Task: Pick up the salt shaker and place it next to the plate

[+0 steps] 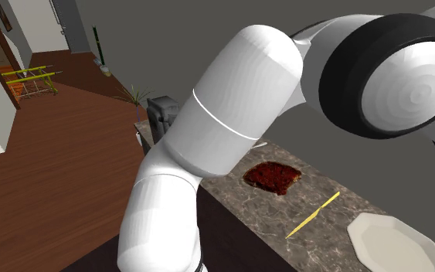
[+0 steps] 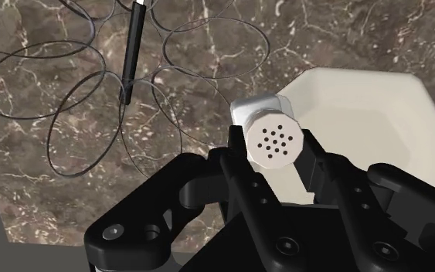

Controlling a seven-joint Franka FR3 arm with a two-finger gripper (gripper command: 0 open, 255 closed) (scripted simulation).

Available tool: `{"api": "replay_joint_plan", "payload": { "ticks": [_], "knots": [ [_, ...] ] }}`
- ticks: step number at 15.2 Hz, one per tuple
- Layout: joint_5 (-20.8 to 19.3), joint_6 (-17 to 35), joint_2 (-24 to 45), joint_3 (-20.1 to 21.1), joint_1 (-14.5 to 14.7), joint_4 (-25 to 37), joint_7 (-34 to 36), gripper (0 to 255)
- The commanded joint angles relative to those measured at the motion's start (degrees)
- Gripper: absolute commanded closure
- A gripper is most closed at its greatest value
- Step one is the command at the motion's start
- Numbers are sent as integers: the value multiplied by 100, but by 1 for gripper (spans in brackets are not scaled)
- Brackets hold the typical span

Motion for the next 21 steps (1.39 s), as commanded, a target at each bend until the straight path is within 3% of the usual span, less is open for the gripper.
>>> {"api": "replay_joint_plan", "payload": {
  "ticks": [1,10,18,19,21],
  "knots": [
    [20,104,98,14,-10,-6,-9,255],
    [121,570,605,97,-69,34,-68,255],
    [121,570,605,97,-69,34,-68,255],
    [121,570,605,97,-69,34,-68,0],
    [121,570,606,97,-69,34,-68,0]
  ]
}}
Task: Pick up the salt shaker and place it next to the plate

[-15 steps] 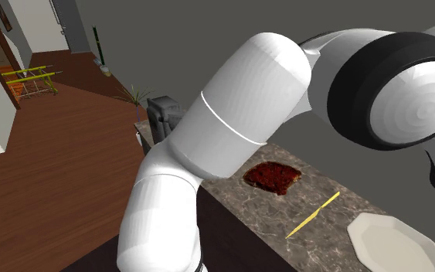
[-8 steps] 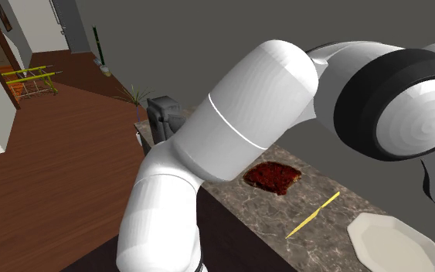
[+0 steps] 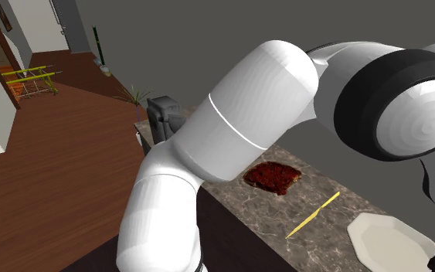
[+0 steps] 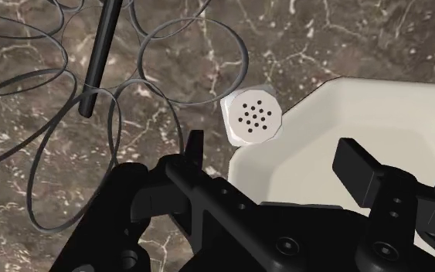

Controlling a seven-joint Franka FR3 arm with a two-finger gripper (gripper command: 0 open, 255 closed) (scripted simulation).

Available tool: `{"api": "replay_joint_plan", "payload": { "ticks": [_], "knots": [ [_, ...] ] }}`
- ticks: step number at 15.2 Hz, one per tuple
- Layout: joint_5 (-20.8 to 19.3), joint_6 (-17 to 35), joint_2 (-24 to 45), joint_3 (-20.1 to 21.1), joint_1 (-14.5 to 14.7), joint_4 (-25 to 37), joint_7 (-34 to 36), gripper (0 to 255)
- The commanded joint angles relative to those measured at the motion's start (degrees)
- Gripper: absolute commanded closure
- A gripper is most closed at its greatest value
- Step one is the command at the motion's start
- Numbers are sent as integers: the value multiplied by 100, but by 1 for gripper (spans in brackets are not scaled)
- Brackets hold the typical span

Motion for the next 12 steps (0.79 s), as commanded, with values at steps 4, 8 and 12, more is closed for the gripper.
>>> {"api": "replay_joint_plan", "payload": {
  "ticks": [4,8,12],
  "knots": [
    [-26,-121,-138,-25,15,-18,16,0],
    [-102,-479,-501,-85,58,-21,61,0],
    [-102,-479,-501,-85,58,-21,61,0]
  ]
}}
